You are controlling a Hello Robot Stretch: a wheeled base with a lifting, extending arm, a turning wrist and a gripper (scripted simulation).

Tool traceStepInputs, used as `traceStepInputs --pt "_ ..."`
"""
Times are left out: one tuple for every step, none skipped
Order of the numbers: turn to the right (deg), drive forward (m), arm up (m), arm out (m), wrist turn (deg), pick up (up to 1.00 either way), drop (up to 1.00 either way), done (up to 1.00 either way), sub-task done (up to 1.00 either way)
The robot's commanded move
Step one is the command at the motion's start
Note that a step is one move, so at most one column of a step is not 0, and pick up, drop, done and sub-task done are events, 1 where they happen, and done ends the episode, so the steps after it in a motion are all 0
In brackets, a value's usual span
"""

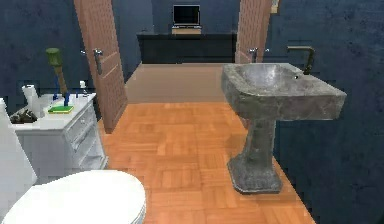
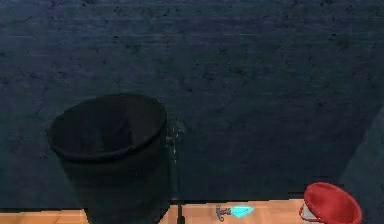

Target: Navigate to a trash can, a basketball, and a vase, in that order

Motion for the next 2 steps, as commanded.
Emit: traceStepInputs --pt "45.0 0.0 0.0 0.0 0.0 0.0 0.0 0.0 0.0" --pt "45.0 0.0 0.0 0.0 0.0 0.0 0.0 0.0 0.0"
